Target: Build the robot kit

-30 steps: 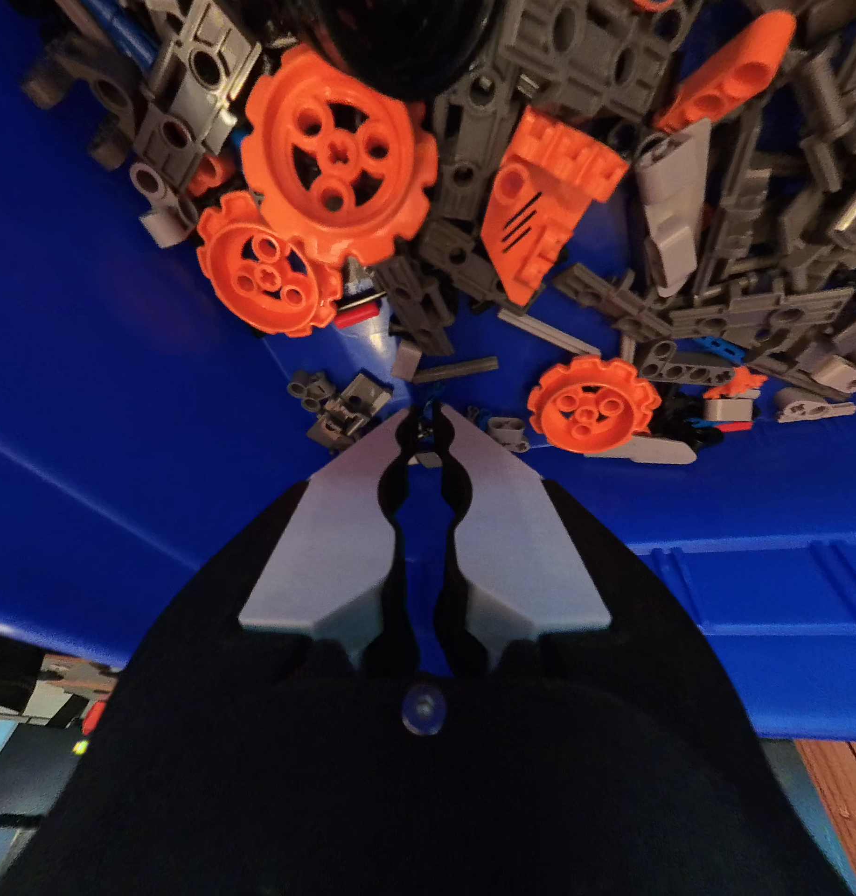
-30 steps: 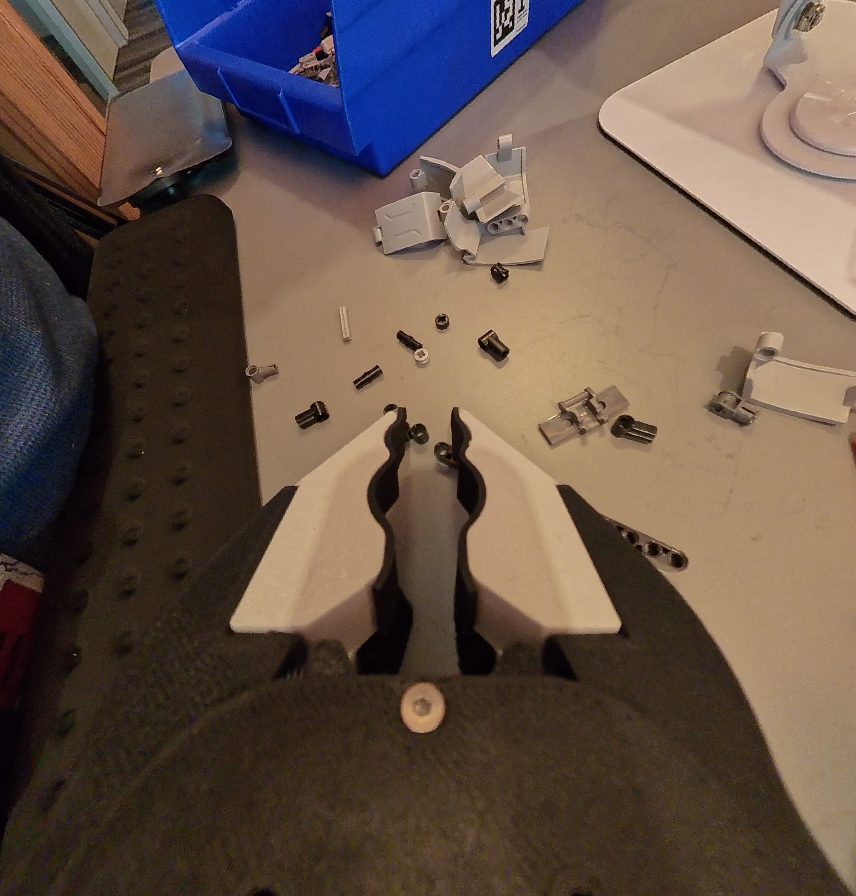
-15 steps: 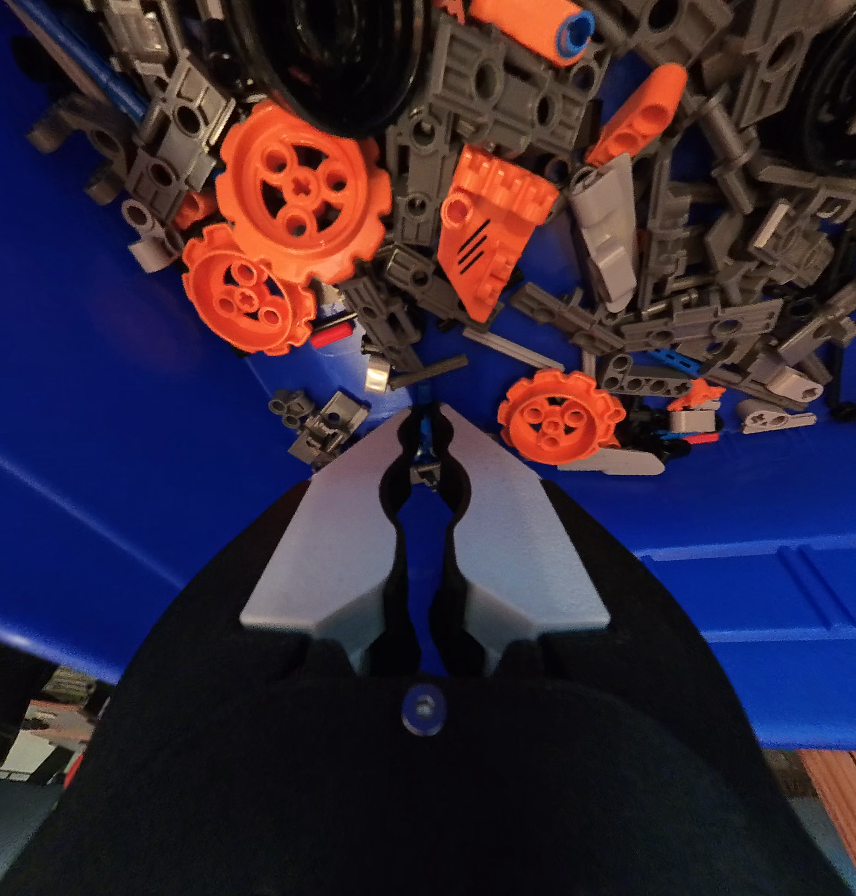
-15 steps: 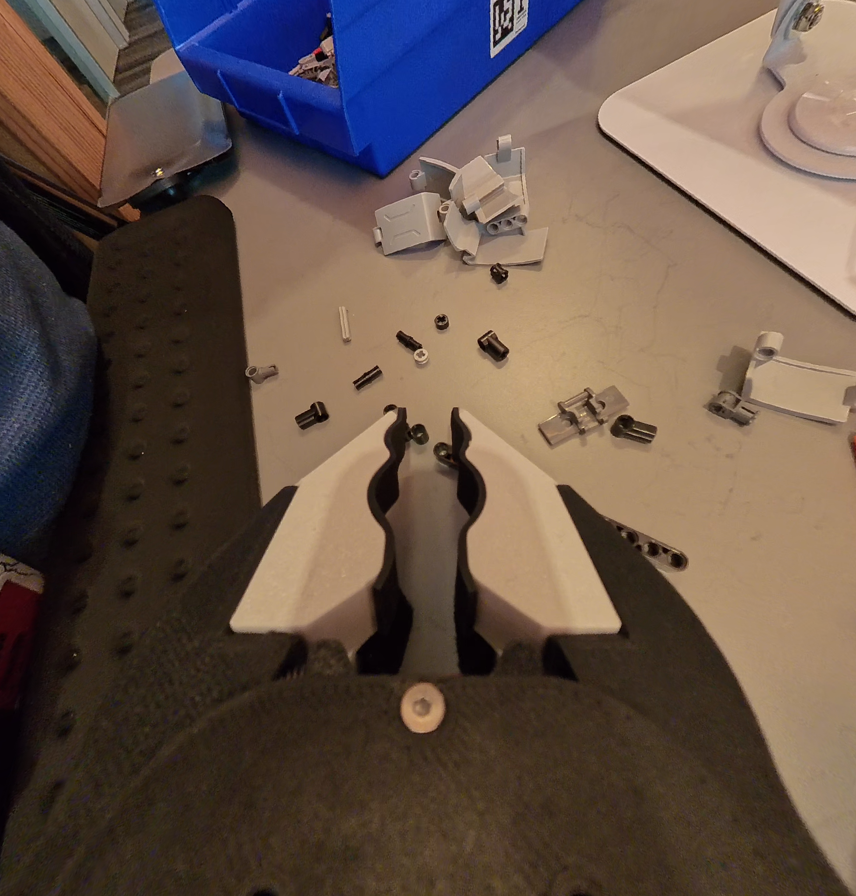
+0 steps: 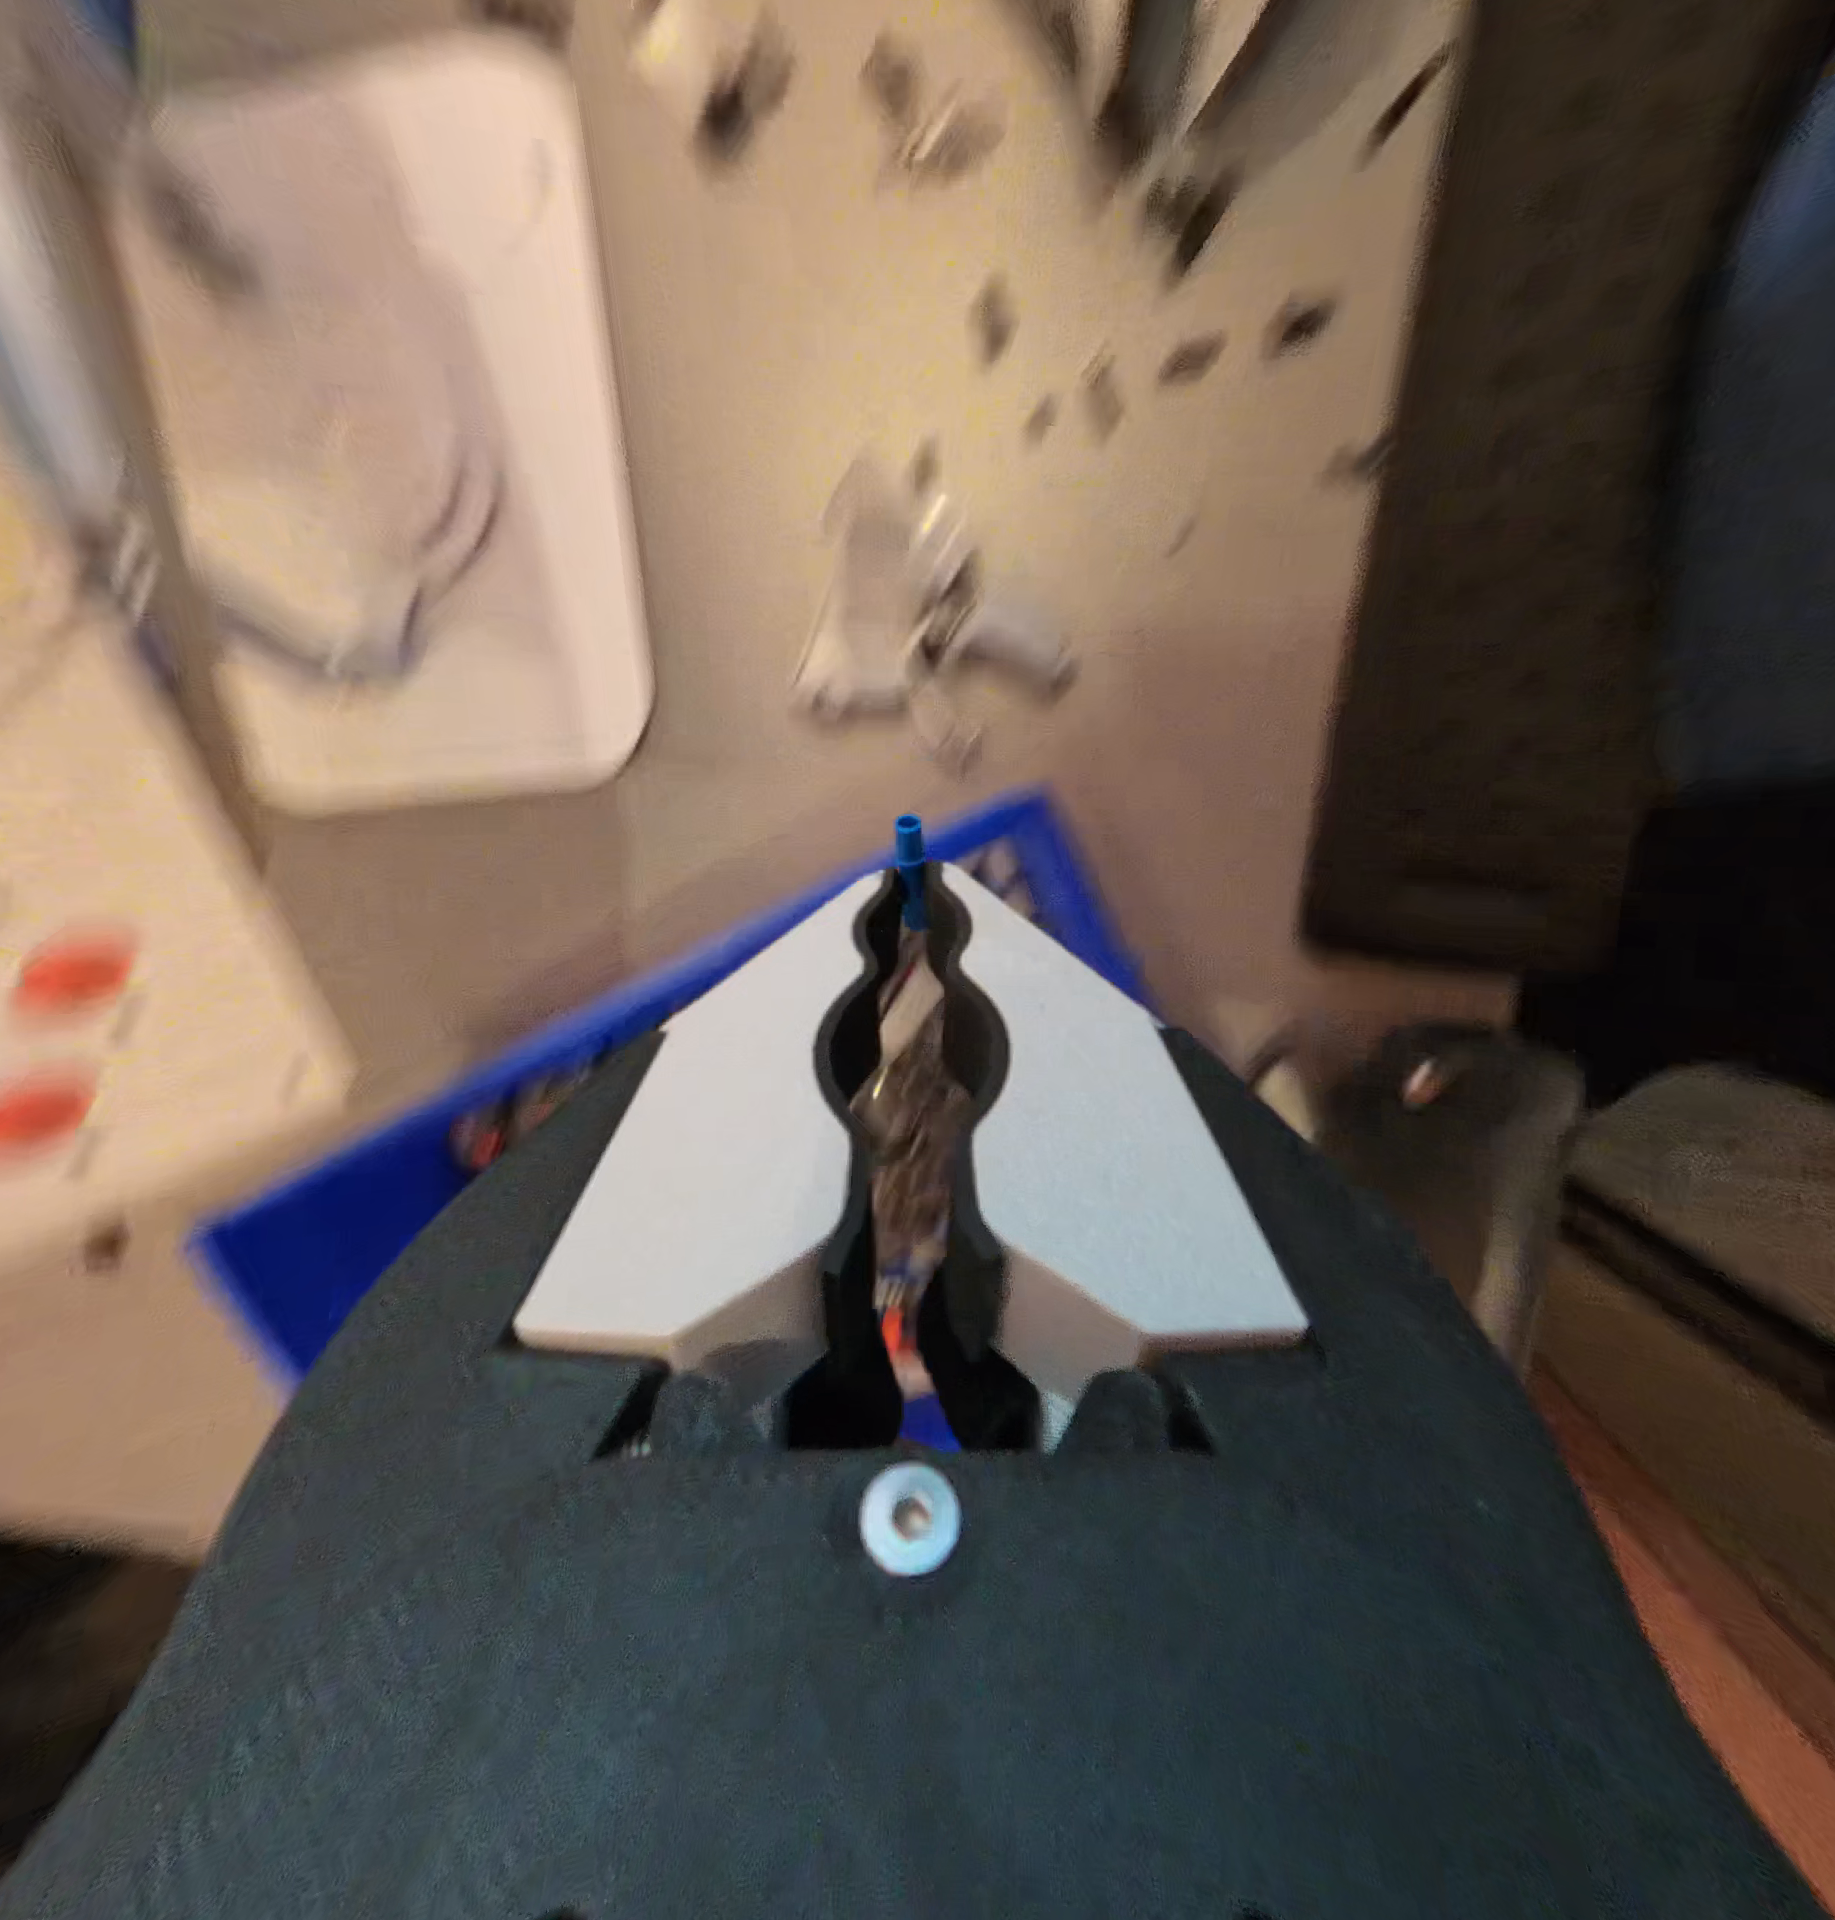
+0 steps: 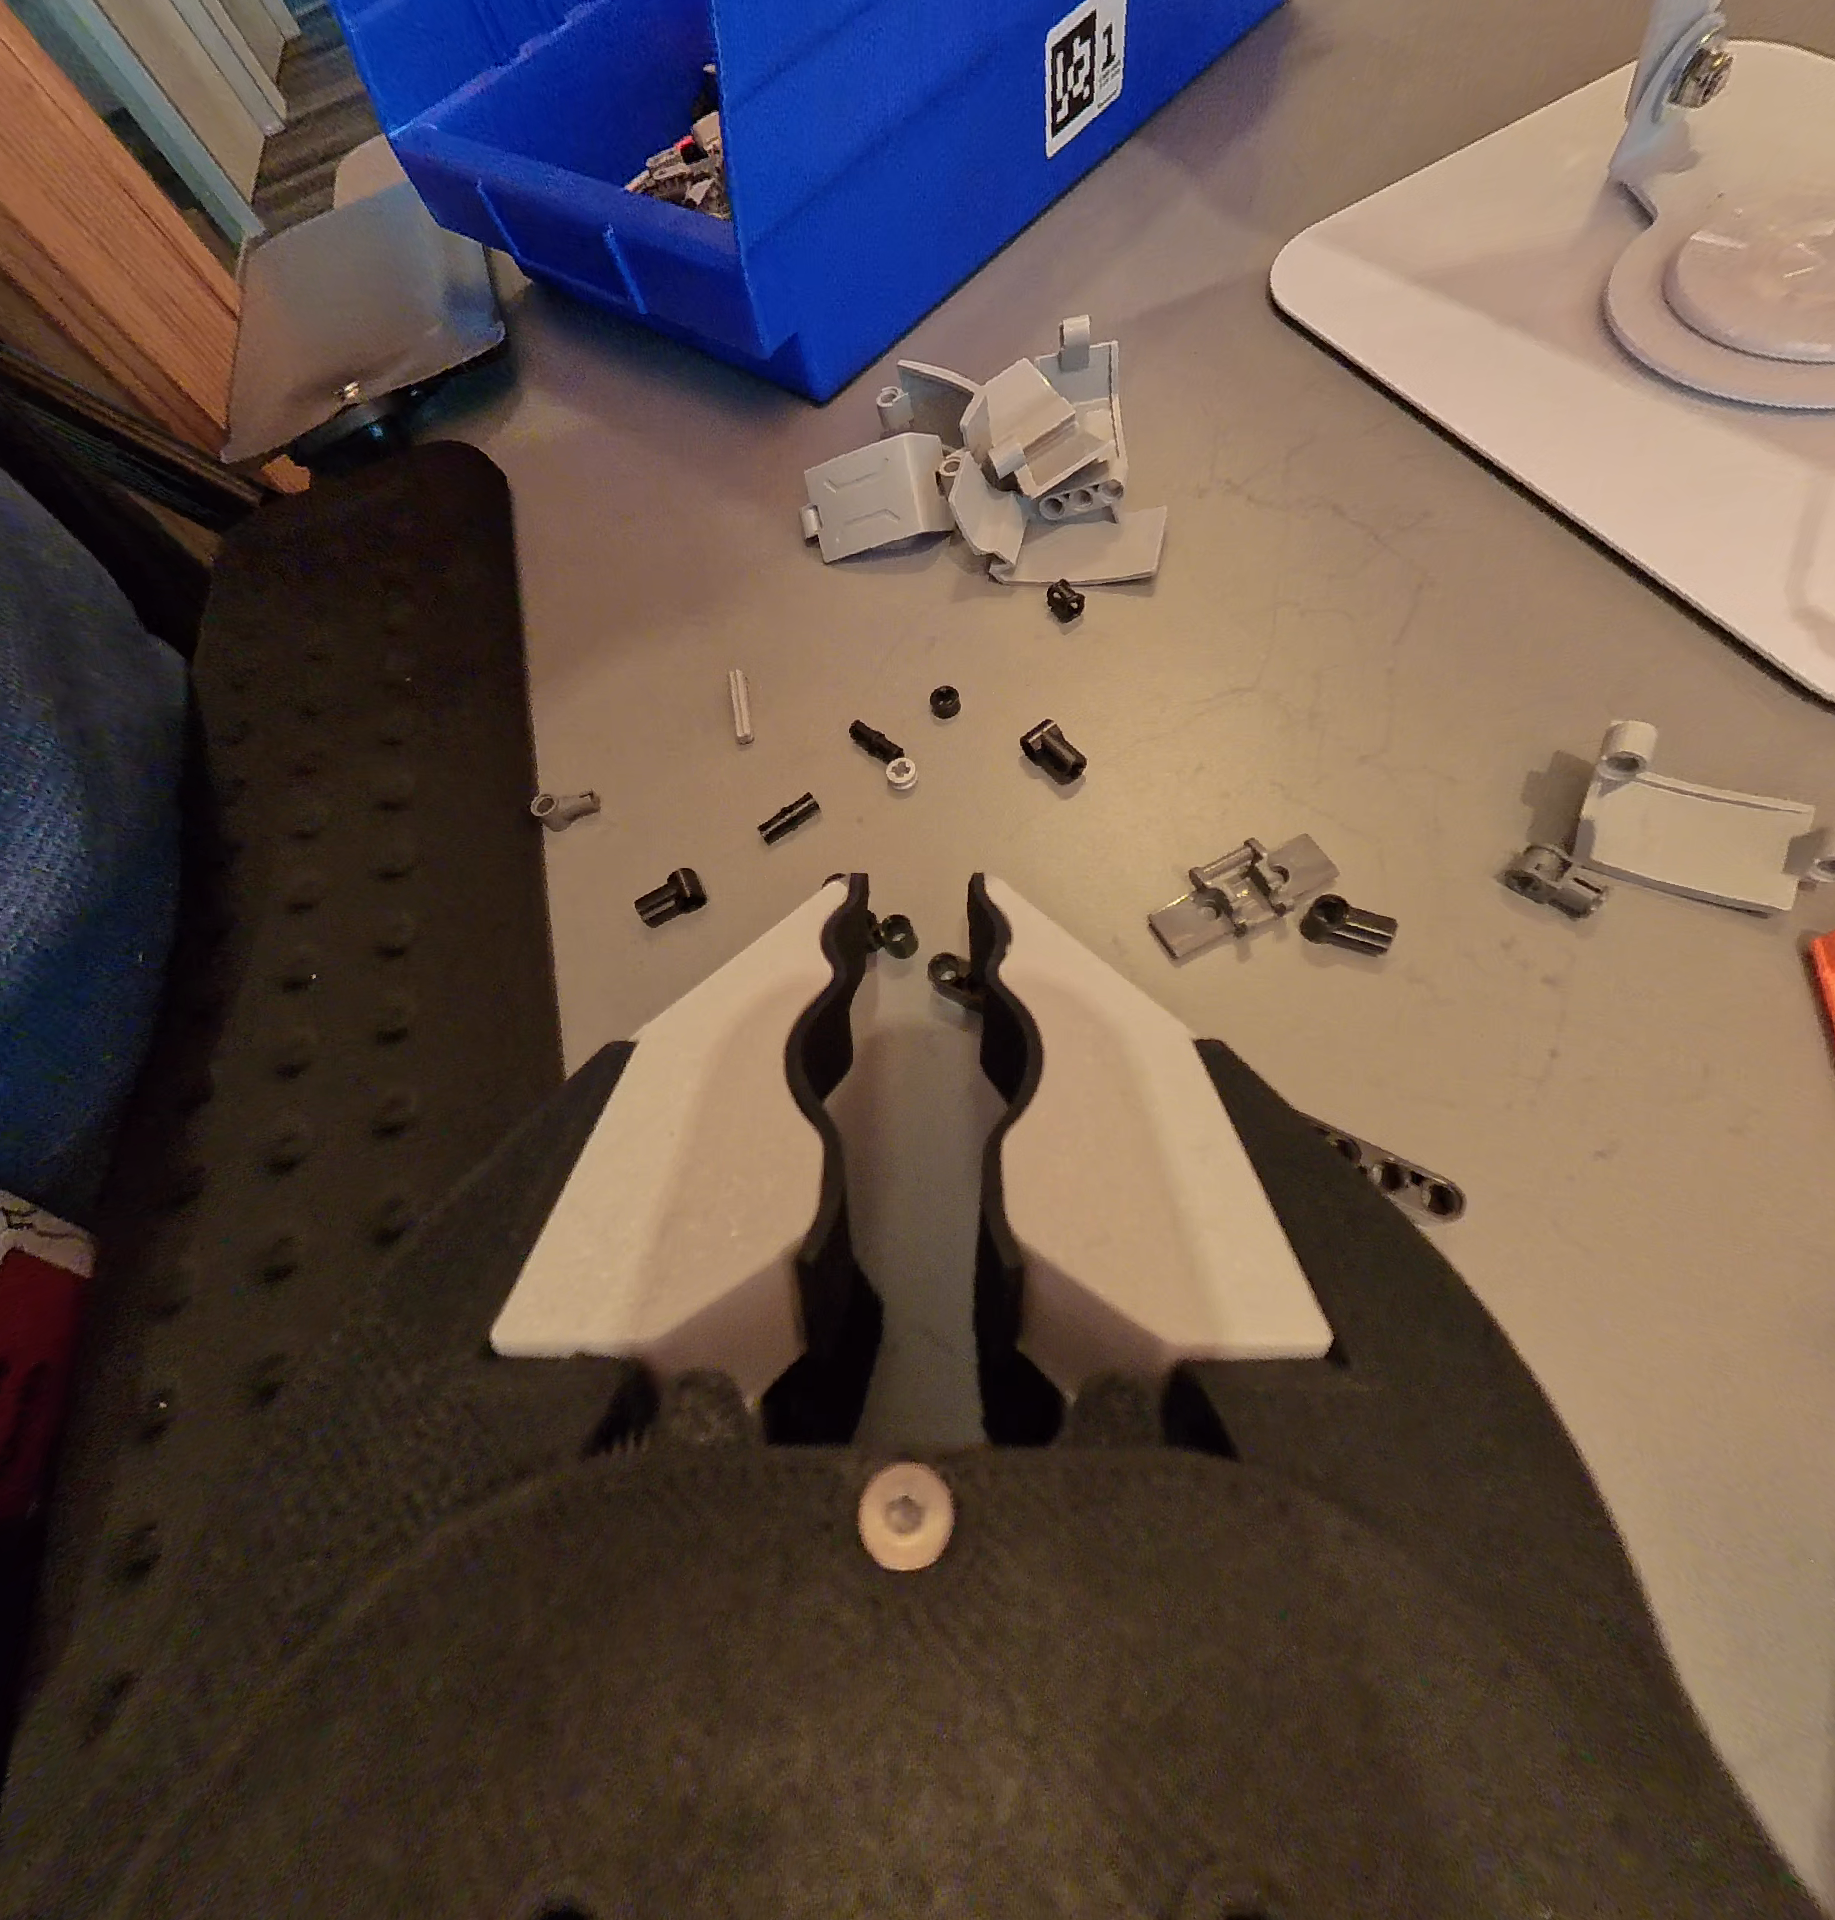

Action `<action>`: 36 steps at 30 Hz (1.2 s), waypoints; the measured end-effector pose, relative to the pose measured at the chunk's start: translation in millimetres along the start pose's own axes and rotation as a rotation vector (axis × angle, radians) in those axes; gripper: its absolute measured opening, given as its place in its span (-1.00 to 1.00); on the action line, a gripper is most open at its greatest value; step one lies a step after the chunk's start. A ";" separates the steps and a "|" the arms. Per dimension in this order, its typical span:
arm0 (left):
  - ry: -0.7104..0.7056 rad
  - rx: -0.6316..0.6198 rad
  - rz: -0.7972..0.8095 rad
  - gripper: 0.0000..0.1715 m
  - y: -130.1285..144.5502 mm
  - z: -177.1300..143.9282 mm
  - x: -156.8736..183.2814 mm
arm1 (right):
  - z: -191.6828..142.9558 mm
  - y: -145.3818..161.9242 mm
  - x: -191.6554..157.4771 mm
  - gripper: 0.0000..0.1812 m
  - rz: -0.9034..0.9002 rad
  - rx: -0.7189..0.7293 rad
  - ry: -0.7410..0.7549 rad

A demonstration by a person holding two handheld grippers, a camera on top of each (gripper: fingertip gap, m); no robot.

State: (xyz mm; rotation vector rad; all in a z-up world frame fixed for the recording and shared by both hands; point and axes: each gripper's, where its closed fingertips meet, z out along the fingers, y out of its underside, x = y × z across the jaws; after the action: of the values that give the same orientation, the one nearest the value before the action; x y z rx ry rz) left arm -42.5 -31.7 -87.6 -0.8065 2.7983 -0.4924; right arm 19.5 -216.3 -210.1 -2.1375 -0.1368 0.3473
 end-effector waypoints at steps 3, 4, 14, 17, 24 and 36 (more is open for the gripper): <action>0.100 0.107 0.028 -0.96 -63.9 43.3 42.3 | -0.9 -0.9 -0.1 -0.82 -0.006 0.008 0.004; 0.139 0.132 0.017 -0.96 -79.6 59.0 55.6 | -1.1 -1.1 -0.5 -0.81 -0.007 0.010 0.003; 0.241 0.014 -0.036 -0.96 -105.9 179.2 84.1 | -3.0 -2.8 -0.6 -0.81 -0.010 0.026 0.005; 0.247 0.006 -0.036 -0.95 -104.0 192.0 89.0 | -4.1 -3.9 -0.6 -0.81 -0.009 0.035 0.003; 0.224 0.070 -0.132 -0.73 -109.5 192.0 79.6 | -4.9 -4.5 -1.3 -0.80 -0.006 0.041 -0.006; 0.046 0.237 -0.148 -0.81 -91.7 53.8 37.3 | -5.0 -4.5 -1.1 -0.80 -0.003 0.042 -0.008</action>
State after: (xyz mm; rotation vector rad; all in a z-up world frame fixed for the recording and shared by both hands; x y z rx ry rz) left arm -15.1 -139.2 -107.4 -0.9626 2.6637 -0.8579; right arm 20.1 -218.1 -203.6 -2.0949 -0.1364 0.3533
